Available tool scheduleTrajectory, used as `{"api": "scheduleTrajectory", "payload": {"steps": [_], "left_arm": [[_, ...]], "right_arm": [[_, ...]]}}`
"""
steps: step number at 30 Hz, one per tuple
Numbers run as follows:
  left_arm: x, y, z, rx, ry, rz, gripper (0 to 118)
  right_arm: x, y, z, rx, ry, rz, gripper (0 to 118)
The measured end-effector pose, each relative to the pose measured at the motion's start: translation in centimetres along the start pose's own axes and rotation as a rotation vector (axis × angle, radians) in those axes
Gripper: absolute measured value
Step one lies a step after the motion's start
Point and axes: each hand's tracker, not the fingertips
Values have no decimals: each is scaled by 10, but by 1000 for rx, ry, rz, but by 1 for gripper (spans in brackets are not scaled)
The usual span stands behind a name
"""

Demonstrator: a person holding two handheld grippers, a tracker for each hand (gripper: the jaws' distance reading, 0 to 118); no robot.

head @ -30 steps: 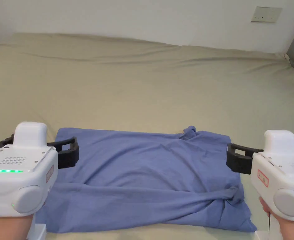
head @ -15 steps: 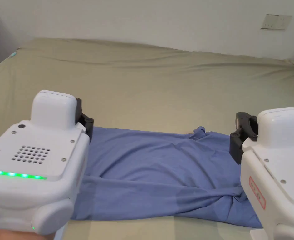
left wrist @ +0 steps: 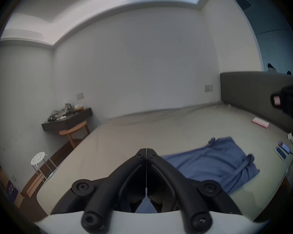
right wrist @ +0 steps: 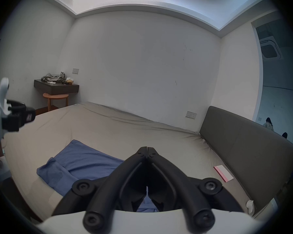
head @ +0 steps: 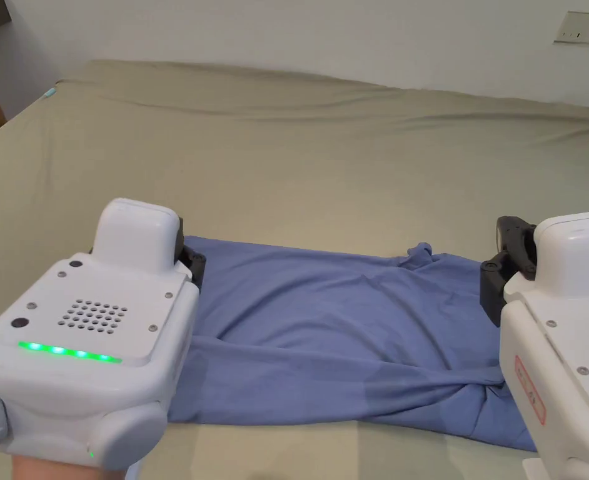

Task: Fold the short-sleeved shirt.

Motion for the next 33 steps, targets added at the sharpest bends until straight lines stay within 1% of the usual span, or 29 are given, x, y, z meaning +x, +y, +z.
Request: {"api": "scheduleTrajectory", "payload": {"steps": [1,2,5,6,7,8,9,10,11,12,17,19,21,22,23,24,26,27,29,30,32,33], "left_arm": [[-2,-8,-7,-42,5,-11,1],[-4,-17,-14,-81,3,-17,5],[-16,-51,-38,-247,-46,10,36],[-24,-67,-50,-329,-74,41,40],[-30,-82,-60,-403,-77,70,40],[-37,-101,-70,-463,-59,106,57],[-44,-120,-80,-522,-28,136,82],[-50,-137,-88,-564,11,164,98],[-56,-152,-95,-592,41,178,107],[-60,-166,-101,-615,51,191,109],[-70,-211,-132,-757,152,187,108],[-71,-216,-137,-777,99,223,99],[-64,-215,-137,-756,103,222,94],[-61,-212,-137,-748,111,193,87],[-58,-210,-137,-736,80,171,77],[-56,-208,-135,-729,63,172,59],[-46,-201,-133,-710,26,148,29],[-39,-199,-131,-692,19,104,7],[-30,-194,-127,-661,6,68,7],[-27,-191,-125,-655,30,53,7],[-28,-180,-115,-592,27,91,7],[-30,-174,-110,-574,30,109,7]], "right_arm": [[2,-2,-3,-5,1,0,0],[2,-4,-4,-12,4,-1,0],[5,-11,-9,-40,10,-7,0],[6,-13,-11,-50,8,-6,0],[7,-16,-11,-58,6,-7,0],[9,-18,-13,-70,3,-6,0],[11,-21,-15,-82,1,-6,0],[13,-23,-16,-93,-2,-5,0],[15,-25,-17,-103,-6,-3,0],[19,-29,-20,-112,-13,0,0],[35,-43,-30,-163,-41,12,0],[38,-46,-32,-181,-49,11,0],[42,-50,-34,-196,-59,18,0],[43,-51,-36,-205,-62,23,0],[44,-52,-37,-213,-64,24,0],[46,-54,-38,-220,-66,24,0],[54,-63,-43,-241,-69,19,0],[56,-66,-45,-257,-70,16,0],[67,-81,-55,-312,-63,5,0],[73,-90,-62,-368,-47,-11,0],[84,-111,-76,-490,-41,-54,0],[87,-123,-82,-540,-44,-77,17]]}}
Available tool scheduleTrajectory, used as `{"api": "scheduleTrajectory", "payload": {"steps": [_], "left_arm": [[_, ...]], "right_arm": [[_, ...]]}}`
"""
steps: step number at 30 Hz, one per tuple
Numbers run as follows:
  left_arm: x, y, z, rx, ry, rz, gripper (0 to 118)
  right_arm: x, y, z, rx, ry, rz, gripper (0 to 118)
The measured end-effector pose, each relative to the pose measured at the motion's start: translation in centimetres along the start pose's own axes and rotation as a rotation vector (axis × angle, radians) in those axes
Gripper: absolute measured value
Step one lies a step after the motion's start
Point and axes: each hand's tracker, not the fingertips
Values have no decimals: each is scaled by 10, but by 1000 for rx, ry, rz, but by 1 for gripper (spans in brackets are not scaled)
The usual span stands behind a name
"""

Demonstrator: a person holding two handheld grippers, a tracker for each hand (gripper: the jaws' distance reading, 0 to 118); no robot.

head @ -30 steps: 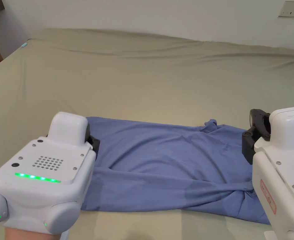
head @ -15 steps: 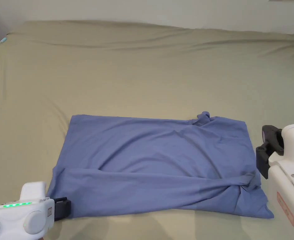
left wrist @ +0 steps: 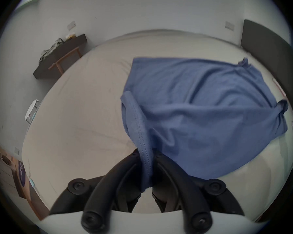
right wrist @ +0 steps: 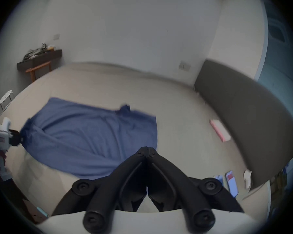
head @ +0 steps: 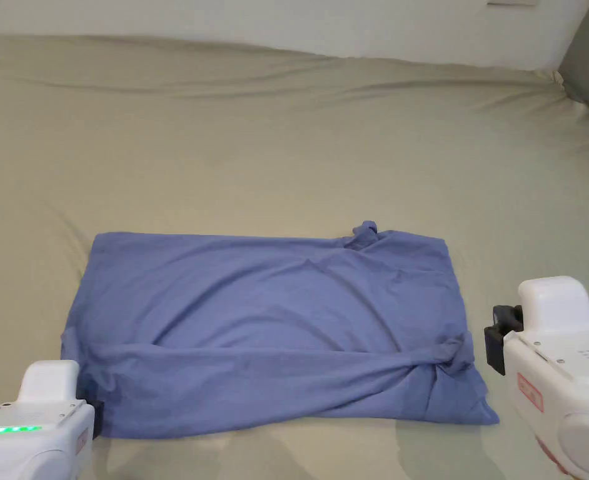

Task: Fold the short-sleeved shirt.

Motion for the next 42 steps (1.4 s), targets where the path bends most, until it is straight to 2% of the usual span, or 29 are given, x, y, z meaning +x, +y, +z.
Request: {"api": "scheduleTrajectory", "payload": {"steps": [1,2,3,4,5,6,9,12,15,16,17,18,19,20,21,22,23,24,28,33,36,42], "left_arm": [[-2,3,7,28,-4,14,7],[-3,5,14,42,-5,22,7],[-6,8,22,46,-5,23,7],[-7,10,27,68,-5,31,7],[-9,12,32,78,-7,32,7],[-9,14,36,85,-11,30,7],[-9,18,44,119,-8,19,7],[-7,19,42,121,-7,11,7],[-3,18,38,110,24,-33,7],[0,16,38,115,38,-63,7],[1,15,38,114,40,-78,7],[2,14,37,113,39,-81,7],[3,13,37,111,37,-80,7],[2,13,37,110,36,-79,7],[2,13,38,111,34,-72,7],[1,13,38,111,32,-65,7],[0,15,41,114,27,-54,7],[-2,15,45,118,19,-43,7],[-12,17,62,143,0,-20,7],[-23,7,79,151,32,-65,7],[-31,-8,84,110,23,-87,7],[-42,-50,64,-40,18,-98,7]], "right_arm": [[6,-9,-15,-66,-9,-20,43],[11,-19,-31,-120,-13,-37,62],[17,-30,-48,-175,-10,-61,73],[23,-43,-65,-247,4,-78,73],[28,-56,-84,-335,23,-104,100],[31,-68,-101,-394,28,-127,115],[31,-92,-130,-470,40,-165,110],[26,-101,-150,-506,63,-238,110],[24,-96,-154,-498,43,-219,111],[21,-93,-149,-496,47,-211,106],[22,-92,-146,-483,77,-205,95],[23,-89,-141,-466,138,-218,70],[22,-87,-136,-467,172,-227,51],[20,-84,-133,-464,165,-208,25],[17,-82,-130,-451,174,-181,11],[15,-81,-128,-441,190,-176,11],[12,-79,-126,-453,146,-155,11],[15,-81,-130,-451,141,-142,11],[27,-78,-101,-412,149,-184,11],[34,-71,-46,-404,154,-183,11],[40,-81,-28,-441,125,-202,11],[44,-122,-27,-523,138,-216,11]]}}
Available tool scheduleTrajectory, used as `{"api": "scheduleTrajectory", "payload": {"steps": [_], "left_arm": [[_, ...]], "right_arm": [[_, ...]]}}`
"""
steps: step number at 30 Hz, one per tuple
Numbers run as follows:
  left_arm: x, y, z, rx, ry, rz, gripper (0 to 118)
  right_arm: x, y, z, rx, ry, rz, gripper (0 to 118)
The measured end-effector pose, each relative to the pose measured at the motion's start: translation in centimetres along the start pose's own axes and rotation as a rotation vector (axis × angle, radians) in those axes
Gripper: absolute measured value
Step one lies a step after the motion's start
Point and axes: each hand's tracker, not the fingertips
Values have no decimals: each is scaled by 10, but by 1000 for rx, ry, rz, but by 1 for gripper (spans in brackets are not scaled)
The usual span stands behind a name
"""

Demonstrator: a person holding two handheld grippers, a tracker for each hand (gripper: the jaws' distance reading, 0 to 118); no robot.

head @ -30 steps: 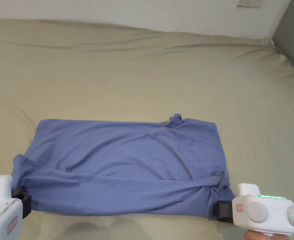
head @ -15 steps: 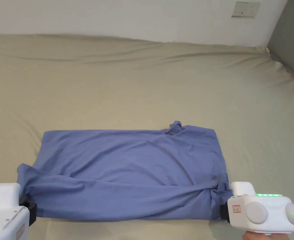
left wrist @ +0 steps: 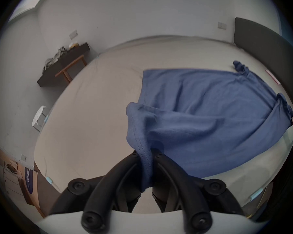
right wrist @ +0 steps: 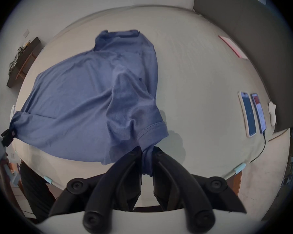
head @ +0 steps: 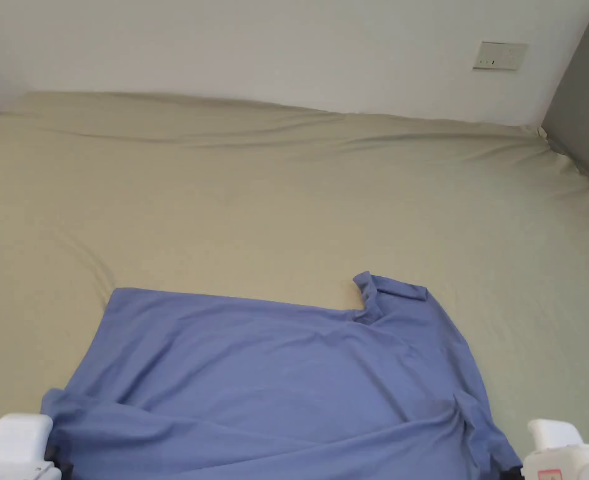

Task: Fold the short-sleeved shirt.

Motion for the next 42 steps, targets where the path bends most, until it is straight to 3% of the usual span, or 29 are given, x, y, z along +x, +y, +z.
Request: {"api": "scheduleTrajectory", "payload": {"steps": [10,11,12,13,14,15,16,17,20,23,29,31,32,33,35,36,37,39,42], "left_arm": [[12,-26,-38,-149,1,-78,7],[12,-23,-37,-148,2,-76,8],[12,-20,-36,-150,0,-76,16],[12,-17,-34,-142,9,-78,33],[11,-13,-30,-126,15,-81,59],[11,-8,-25,-94,27,-81,96],[9,-2,-19,-66,24,-74,110],[6,7,-8,-13,12,-52,112],[3,40,28,177,-16,20,112],[4,76,71,390,14,93,112],[18,129,152,702,-66,157,111],[29,139,169,770,-46,133,106],[35,142,176,803,-33,115,98],[42,145,181,829,-19,96,81],[52,148,191,842,-23,75,50],[56,148,195,863,-38,71,29],[60,149,197,876,-45,66,15],[70,151,198,890,-37,30,3],[82,159,192,851,-13,-64,0]], "right_arm": [[-2,-13,-41,-77,-31,15,13],[-4,-12,-39,-78,-33,13,24],[-6,-11,-35,-75,-43,23,50],[-8,-9,-31,-54,-108,55,75],[-9,-6,-25,-33,-156,77,99],[-9,-2,-19,0,-175,85,114],[-8,2,-9,38,-164,73,114],[-9,9,7,101,-150,54,113],[-19,32,54,280,-131,49,113],[-38,53,106,502,-132,97,113],[-106,59,201,904,-85,206,113],[-127,57,218,985,-66,253,111],[-137,55,225,1017,-61,273,107],[-149,53,231,1035,-56,295,91],[-167,51,235,1037,-34,320,46],[-176,47,236,1046,-20,330,21],[-183,44,236,1066,-8,337,10],[-194,44,228,1101,-8,360,0],[-209,50,217,1076,-13,386,0]]}}
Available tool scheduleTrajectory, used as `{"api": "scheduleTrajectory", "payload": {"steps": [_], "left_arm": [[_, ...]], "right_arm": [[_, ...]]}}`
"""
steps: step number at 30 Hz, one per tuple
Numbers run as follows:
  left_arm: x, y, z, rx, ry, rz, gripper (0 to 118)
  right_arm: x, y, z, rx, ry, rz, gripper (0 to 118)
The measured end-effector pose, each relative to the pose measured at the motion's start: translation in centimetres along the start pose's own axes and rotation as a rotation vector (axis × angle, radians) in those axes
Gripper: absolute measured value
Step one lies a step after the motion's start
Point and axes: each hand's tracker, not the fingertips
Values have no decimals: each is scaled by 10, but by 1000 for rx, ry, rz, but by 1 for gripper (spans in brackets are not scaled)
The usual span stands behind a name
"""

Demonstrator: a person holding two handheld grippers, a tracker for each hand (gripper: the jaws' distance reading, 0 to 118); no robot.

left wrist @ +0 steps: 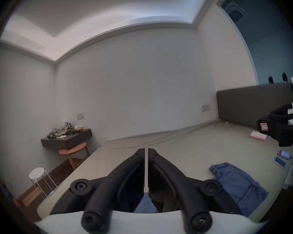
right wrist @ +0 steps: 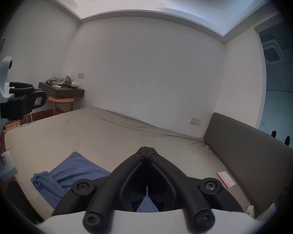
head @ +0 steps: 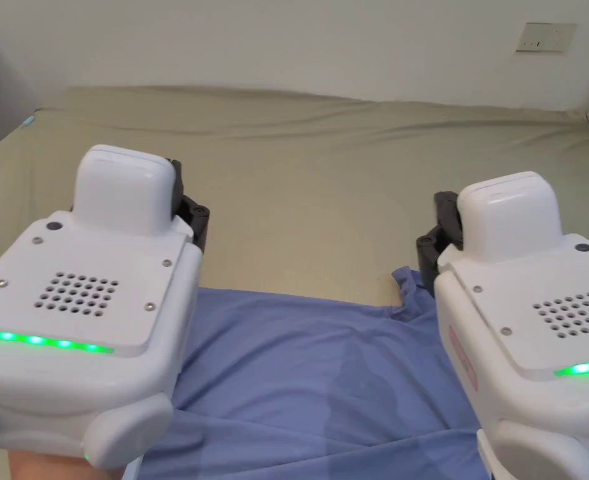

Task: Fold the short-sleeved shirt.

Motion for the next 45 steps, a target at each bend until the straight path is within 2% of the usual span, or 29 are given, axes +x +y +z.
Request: {"api": "scheduleTrajectory", "payload": {"steps": [3,7,14,17,18,19,20,21,25,28,29,30,31,33,34,36,38,39,43,45], "left_arm": [[6,-5,-11,-33,-42,-22,0],[8,-24,-32,-77,-42,-34,0],[-12,-143,-105,-474,-102,31,0],[-33,-203,-144,-594,-66,76,1],[-41,-217,-158,-640,-58,82,17],[-48,-228,-174,-690,-61,77,47],[-55,-238,-190,-727,-50,86,88],[-61,-249,-211,-760,-39,83,118],[-77,-270,-278,-780,3,60,115],[-85,-282,-312,-811,44,95,115],[-88,-285,-322,-830,52,104,114],[-89,-289,-329,-842,67,108,108],[-89,-290,-330,-841,75,111,97],[-89,-293,-336,-855,74,118,67],[-86,-291,-331,-865,12,168,50],[-78,-282,-323,-841,-35,213,1],[-58,-279,-321,-854,-117,168,1],[-51,-272,-317,-854,-27,19,1],[-53,-247,-296,-782,-56,77,1],[-50,-227,-277,-701,-34,24,1]], "right_arm": [[-1,-6,-13,-27,23,-55,0],[2,-16,-31,-55,3,-57,0],[21,-49,-70,-157,-13,-79,0],[34,-63,-90,-203,-26,-87,0],[39,-68,-96,-218,-34,-90,0],[43,-72,-101,-230,-40,-93,0],[47,-76,-106,-242,-49,-94,0],[51,-80,-112,-253,-61,-95,0],[70,-96,-128,-292,-94,-111,0],[76,-105,-134,-321,-112,-110,0],[78,-107,-135,-331,-118,-107,0],[80,-109,-135,-337,-119,-105,0],[81,-110,-136,-345,-119,-103,0],[81,-113,-135,-356,-124,-97,0],[82,-113,-136,-359,-124,-92,0],[81,-114,-135,-365,-125,-87,0],[81,-114,-135,-367,-123,-89,0],[81,-114,-135,-369,-119,-91,0],[86,-112,-133,-378,-106,-89,0],[93,-113,-133,-380,-109,-84,0]]}}
